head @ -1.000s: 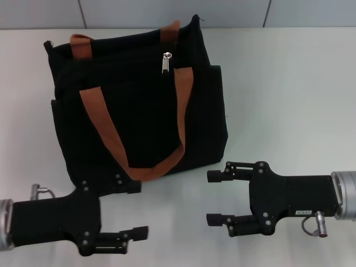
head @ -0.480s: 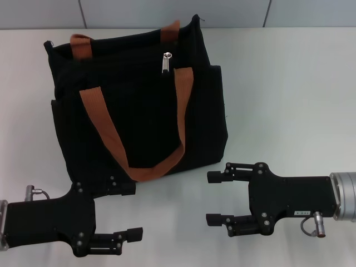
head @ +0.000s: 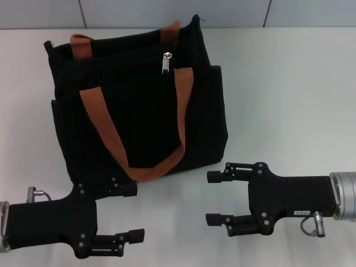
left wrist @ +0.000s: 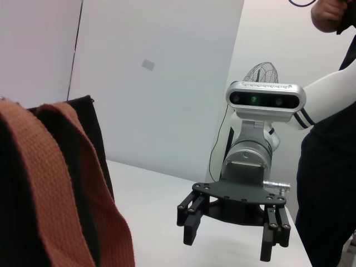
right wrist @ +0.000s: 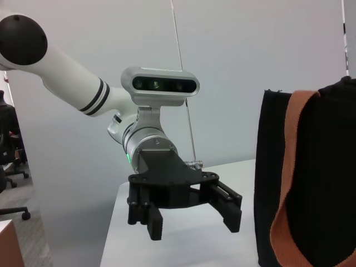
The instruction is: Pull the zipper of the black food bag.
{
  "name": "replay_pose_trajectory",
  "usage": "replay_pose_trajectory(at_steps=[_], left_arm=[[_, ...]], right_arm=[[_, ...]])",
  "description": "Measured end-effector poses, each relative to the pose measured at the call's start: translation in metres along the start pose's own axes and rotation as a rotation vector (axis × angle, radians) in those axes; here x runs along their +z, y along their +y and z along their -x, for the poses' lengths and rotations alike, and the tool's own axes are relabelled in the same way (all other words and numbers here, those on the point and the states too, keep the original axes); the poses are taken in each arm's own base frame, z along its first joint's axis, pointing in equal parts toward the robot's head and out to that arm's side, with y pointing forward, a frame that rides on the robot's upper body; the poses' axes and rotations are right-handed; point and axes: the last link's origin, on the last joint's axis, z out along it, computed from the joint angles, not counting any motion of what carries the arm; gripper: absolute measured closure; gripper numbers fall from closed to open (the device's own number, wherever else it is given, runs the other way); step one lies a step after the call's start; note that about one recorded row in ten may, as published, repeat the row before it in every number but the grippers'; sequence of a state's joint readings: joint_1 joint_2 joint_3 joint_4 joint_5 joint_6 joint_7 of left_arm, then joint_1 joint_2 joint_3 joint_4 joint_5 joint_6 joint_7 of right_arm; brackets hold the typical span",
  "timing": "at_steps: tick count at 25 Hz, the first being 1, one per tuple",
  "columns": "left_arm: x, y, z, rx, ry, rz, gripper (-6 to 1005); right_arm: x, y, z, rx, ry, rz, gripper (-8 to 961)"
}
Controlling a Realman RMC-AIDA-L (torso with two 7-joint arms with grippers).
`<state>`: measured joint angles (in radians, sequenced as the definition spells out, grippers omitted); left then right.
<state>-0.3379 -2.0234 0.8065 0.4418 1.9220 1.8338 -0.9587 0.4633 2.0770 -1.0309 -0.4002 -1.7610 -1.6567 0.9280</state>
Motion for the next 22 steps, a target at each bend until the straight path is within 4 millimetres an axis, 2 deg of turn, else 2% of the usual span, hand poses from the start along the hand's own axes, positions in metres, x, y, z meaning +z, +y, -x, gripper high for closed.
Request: replay_pose_trajectory(at_steps=[22], left_arm=[[0.0009,0.0003,-0.0014,0.0,0.005,0.009,166]], right_arm=[[-0.0001,-0.0007,0.0007,-0.001,-0.003,-0.002,193]])
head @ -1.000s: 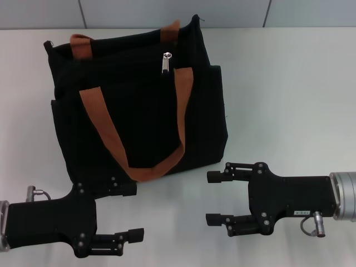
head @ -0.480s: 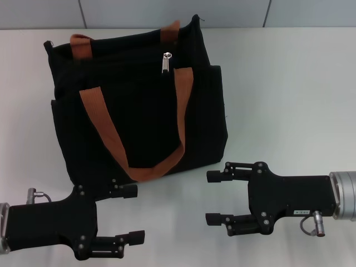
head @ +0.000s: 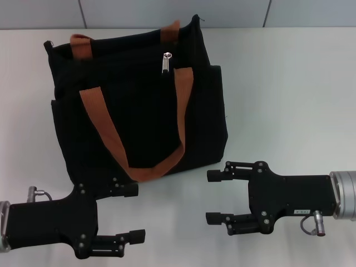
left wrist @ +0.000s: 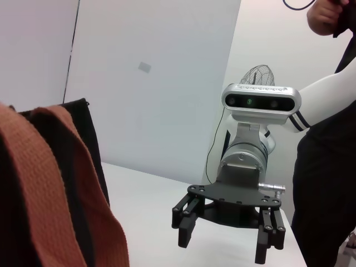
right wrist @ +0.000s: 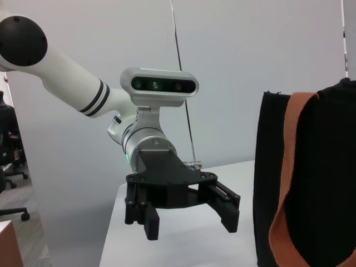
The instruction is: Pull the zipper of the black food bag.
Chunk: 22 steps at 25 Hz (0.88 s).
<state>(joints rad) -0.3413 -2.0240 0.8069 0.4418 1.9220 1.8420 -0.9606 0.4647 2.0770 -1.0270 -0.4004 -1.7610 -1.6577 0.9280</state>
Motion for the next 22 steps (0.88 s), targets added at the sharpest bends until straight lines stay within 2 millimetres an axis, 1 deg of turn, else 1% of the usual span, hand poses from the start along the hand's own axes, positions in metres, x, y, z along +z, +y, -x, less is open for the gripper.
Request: replay_pose_trajectory(at_steps=[22], left_arm=[[0.0025,-0.0036,-0.0025,-0.001,-0.003,0.002,166]], right_arm=[[-0.0001,-0.0006,-0.0003,0.0,0.002,-0.004,192]])
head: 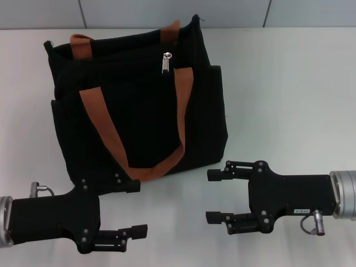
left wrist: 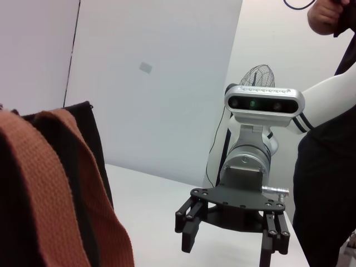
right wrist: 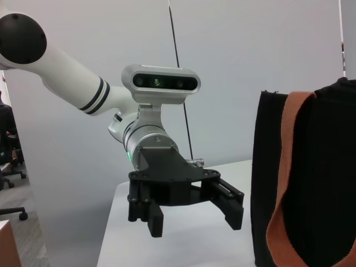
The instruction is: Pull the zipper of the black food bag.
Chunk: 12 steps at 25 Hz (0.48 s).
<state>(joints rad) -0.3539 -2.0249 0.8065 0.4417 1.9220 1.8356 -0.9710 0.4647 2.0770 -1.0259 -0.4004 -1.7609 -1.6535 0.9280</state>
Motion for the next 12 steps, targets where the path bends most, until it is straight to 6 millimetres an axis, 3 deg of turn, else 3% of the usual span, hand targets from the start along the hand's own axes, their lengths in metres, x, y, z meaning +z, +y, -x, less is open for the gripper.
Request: replay_pose_trajectory(at_steps=[12], left_arm=[[0.0026,-0.0023,-0.0019,0.012,0.005,-0.002,167]], right_arm=[[-0.0001,-0.0001,0.0001,0.0,0.0,-0.001,192]])
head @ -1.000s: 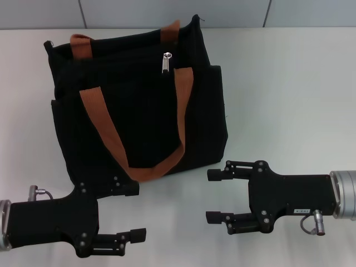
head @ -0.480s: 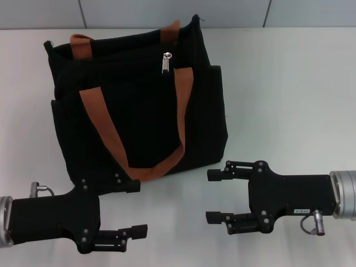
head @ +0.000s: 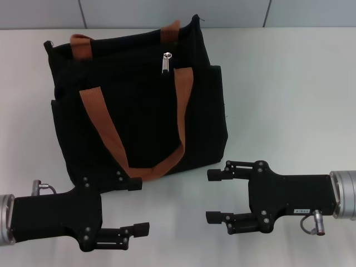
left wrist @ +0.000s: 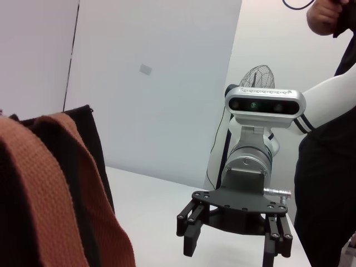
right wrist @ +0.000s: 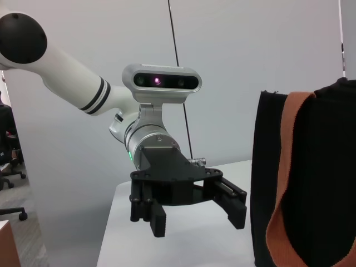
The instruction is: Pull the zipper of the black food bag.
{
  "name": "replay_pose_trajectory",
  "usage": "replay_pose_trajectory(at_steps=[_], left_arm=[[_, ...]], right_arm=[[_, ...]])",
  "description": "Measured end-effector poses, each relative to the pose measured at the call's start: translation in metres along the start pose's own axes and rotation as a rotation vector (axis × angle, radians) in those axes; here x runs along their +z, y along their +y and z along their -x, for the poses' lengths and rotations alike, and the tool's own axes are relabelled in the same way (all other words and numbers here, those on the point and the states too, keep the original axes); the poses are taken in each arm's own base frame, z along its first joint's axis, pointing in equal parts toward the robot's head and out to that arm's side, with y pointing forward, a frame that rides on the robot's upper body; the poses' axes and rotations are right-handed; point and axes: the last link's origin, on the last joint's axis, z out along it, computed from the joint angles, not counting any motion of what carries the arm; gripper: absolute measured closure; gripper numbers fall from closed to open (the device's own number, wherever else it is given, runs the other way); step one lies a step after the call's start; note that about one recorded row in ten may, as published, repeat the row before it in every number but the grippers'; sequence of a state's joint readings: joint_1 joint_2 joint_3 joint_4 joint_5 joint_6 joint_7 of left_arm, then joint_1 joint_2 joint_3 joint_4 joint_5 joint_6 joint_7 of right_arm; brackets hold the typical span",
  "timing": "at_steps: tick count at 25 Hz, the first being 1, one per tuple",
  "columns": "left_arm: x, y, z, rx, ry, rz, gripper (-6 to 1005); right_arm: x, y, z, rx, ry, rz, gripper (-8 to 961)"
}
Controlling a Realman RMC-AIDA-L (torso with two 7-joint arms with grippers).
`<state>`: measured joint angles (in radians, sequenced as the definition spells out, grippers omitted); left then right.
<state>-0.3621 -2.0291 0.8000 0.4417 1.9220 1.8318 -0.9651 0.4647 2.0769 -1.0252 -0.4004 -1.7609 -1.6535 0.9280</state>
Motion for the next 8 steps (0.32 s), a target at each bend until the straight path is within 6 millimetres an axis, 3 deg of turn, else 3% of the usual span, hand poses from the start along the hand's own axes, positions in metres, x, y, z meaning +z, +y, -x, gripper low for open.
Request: replay_pose_trajectory(at_steps=[8], left_arm=[[0.0004,-0.0005,-0.0005,-0.003,0.001,-0.001,167]], right_arm=[[0.0,-0.0004,0.0002,-0.002,0.001,0.0,192]])
